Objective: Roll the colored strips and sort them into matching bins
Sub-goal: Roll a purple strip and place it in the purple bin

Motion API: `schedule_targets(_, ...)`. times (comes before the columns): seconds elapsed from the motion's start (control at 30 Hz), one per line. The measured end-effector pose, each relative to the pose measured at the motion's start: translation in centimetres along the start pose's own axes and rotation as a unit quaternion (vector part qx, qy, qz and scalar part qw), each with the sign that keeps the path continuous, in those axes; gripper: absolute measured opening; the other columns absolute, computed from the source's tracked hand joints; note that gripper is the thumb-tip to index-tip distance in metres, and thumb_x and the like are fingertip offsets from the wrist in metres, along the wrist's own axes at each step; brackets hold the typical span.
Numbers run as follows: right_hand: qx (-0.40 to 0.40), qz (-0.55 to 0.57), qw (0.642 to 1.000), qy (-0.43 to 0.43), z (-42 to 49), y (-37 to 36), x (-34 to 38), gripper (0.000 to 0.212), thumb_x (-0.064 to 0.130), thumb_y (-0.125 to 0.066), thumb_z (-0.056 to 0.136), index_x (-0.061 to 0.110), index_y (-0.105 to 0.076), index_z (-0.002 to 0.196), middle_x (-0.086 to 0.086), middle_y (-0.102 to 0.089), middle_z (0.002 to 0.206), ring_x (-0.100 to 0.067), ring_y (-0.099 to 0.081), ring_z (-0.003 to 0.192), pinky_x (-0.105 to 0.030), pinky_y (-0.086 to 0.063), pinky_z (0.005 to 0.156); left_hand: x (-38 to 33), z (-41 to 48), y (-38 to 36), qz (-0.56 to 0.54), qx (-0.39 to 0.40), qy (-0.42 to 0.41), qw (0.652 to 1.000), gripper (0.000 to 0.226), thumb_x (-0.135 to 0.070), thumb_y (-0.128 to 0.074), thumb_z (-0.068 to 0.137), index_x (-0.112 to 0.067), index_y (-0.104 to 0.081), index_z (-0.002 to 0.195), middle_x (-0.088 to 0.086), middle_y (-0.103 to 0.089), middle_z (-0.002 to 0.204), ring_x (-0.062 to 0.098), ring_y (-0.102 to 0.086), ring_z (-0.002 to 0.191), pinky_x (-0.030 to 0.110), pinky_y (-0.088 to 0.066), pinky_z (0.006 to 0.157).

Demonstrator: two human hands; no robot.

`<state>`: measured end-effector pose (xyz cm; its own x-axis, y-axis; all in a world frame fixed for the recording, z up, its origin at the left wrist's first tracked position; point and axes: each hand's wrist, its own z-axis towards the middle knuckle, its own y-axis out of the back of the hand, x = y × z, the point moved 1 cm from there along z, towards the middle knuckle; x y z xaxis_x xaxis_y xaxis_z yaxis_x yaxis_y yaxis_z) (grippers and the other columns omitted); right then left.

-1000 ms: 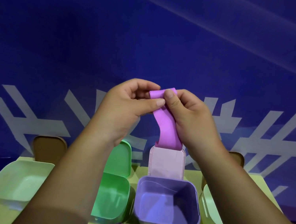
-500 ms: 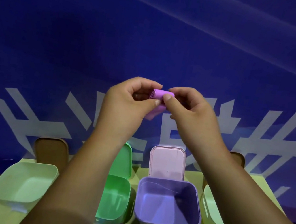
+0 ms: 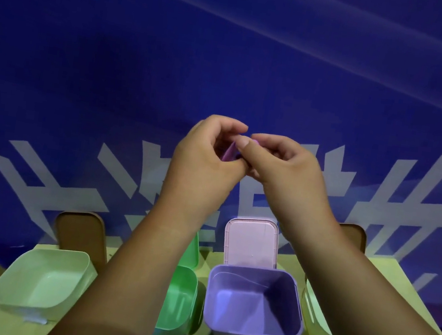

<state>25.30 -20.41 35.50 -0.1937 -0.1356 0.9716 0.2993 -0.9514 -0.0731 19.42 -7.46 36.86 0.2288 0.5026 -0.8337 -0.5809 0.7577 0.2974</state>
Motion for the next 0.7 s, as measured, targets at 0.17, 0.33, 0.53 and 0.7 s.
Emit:
schedule_targets(0.17, 0.013, 0.03, 0.999, -0.008, -0.3, 0.2, 0.2, 0.041, 0.039, -0.085, 0.089, 0.021, -0.074, 0.124, 0.0, -0.08, 0.107, -0.015, -0.078, 0.105, -0.043, -0.064, 0.097, -0.4, -0.3, -0.4, 0.002, -0.041, -0.021, 0.999, 0.024, -0.014, -0.08, 0.096, -0.03, -0.073, 0.111, -0.009, -0.075, 0.107, 0.008, -0.074, 0.098, 0.032, -0.065, 0.083)
schedule_targets(0.33, 0.016, 0.029, 0.999, -0.012, -0.4, 0.7, 0.3, 0.028, 0.046, -0.062, 0.106, 0.024, -0.079, 0.113, 0.0, -0.08, 0.101, -0.017, -0.078, 0.1, -0.036, -0.064, 0.094, -0.1, -0.3, -0.3, -0.053, -0.042, 0.007, 0.998, 0.035, -0.013, -0.087, 0.091, -0.026, -0.072, 0.12, -0.01, -0.078, 0.111, 0.009, -0.077, 0.105, 0.032, -0.065, 0.09)
schedule_targets(0.53, 0.001, 0.007, 1.0, 0.004, -0.1, 1.1, -0.1, 0.02, 0.032, -0.061, 0.109, 0.029, -0.078, 0.117, 0.006, -0.078, 0.11, -0.015, -0.075, 0.104, -0.038, -0.066, 0.09, -0.1, -0.1, -0.2, -0.147, -0.021, 0.027, 0.989, 0.04, 0.001, -0.084, 0.089, -0.018, -0.071, 0.121, -0.004, -0.078, 0.114, 0.013, -0.078, 0.107, 0.03, -0.064, 0.091)
schedule_targets(0.7, 0.003, 0.008, 1.0, 0.03, 0.3, 1.2, 0.0, 0.016, 0.028, -0.064, 0.108, 0.026, -0.078, 0.117, 0.004, -0.078, 0.109, -0.017, -0.076, 0.1, -0.037, -0.066, 0.086, 0.4, 0.3, 0.2, -0.181, -0.017, 0.052, 0.982, 0.04, -0.004, -0.085, 0.089, -0.016, -0.071, 0.125, 0.002, -0.079, 0.118, 0.02, -0.078, 0.11, 0.046, -0.064, 0.097)
